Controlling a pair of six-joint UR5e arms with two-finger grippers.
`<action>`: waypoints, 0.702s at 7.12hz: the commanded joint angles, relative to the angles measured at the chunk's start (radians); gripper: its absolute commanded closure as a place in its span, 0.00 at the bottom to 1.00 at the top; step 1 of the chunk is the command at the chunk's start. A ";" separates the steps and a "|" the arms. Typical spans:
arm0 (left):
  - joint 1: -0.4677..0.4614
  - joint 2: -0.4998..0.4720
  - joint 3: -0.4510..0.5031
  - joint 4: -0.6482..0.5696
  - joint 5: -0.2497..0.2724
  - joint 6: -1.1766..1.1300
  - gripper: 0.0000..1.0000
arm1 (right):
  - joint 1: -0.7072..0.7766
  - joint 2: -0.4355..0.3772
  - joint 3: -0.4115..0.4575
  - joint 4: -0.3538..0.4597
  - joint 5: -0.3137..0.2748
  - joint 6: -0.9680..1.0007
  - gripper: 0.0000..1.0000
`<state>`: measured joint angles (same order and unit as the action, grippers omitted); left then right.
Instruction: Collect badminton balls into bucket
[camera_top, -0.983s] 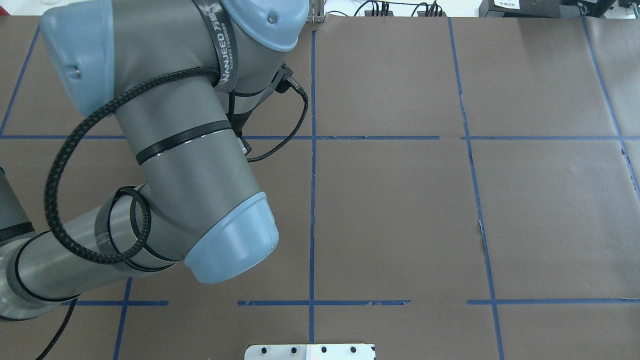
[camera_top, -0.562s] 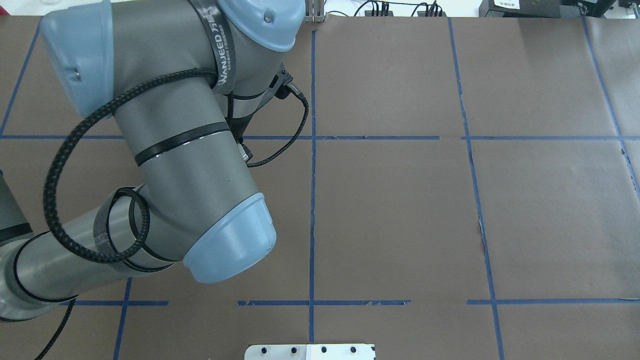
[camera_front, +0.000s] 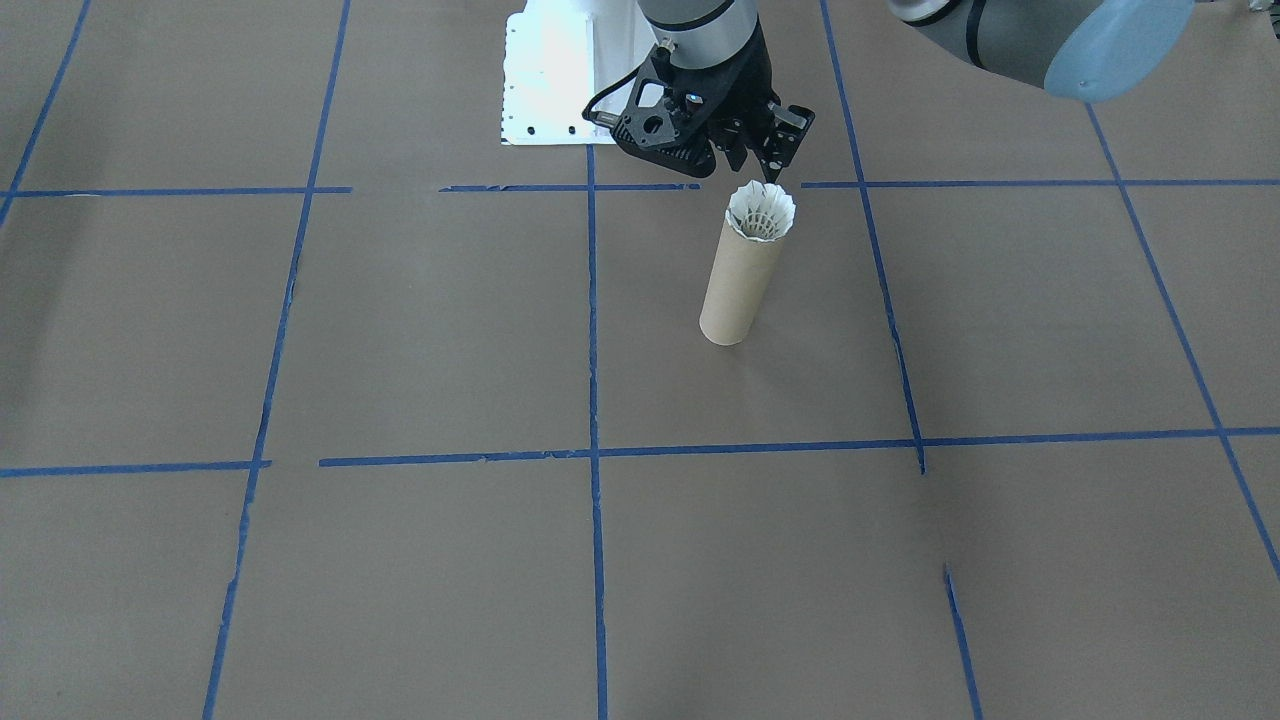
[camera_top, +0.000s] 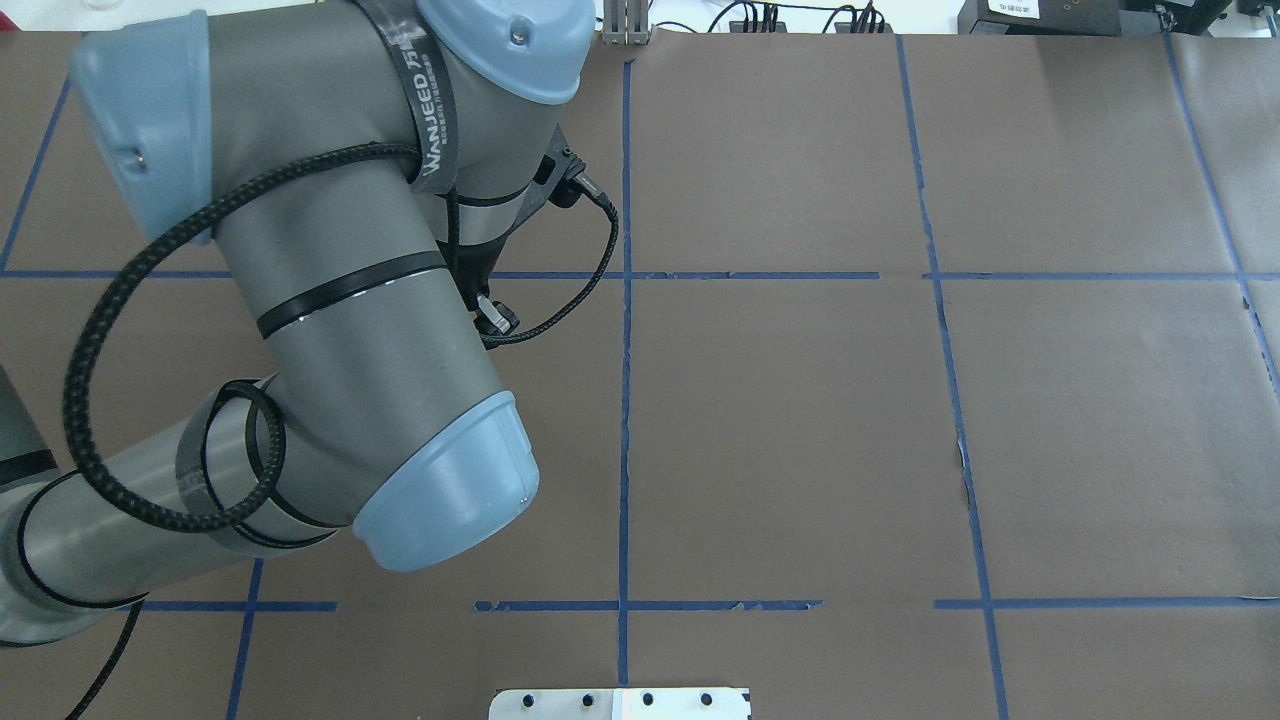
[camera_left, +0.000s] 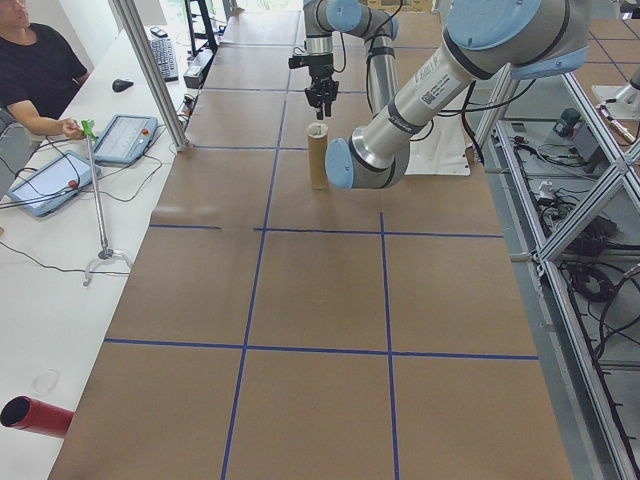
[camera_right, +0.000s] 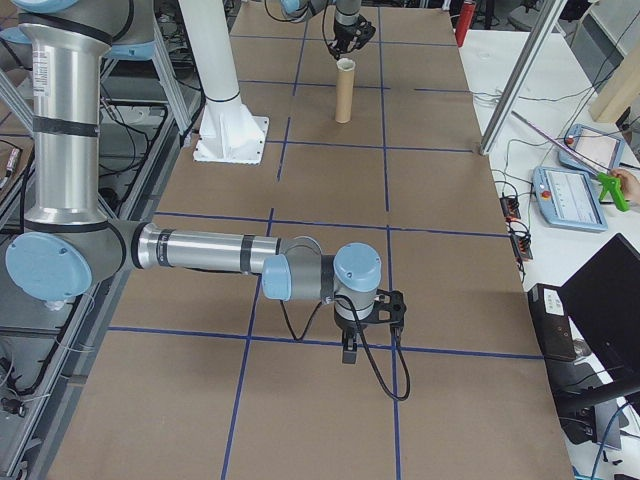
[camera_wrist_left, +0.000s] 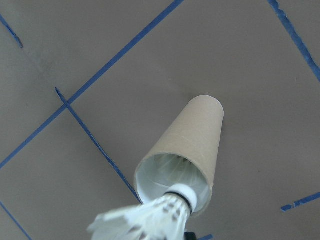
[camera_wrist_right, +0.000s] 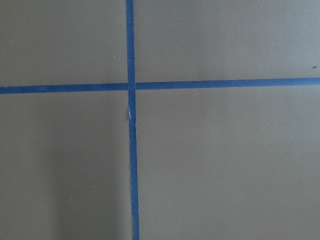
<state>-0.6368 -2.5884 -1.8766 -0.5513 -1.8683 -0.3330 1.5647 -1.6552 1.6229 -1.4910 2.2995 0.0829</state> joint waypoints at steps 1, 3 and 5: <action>-0.012 0.008 -0.038 -0.022 -0.002 -0.012 0.00 | 0.000 0.000 0.000 0.000 0.000 0.000 0.00; -0.095 0.023 -0.045 -0.140 -0.006 -0.006 0.00 | 0.000 0.000 0.000 0.000 0.000 0.000 0.00; -0.148 0.146 -0.046 -0.401 -0.006 0.000 0.00 | 0.000 0.000 0.000 0.000 0.000 0.000 0.00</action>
<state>-0.7486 -2.5138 -1.9217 -0.7965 -1.8739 -0.3372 1.5646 -1.6552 1.6230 -1.4910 2.2995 0.0828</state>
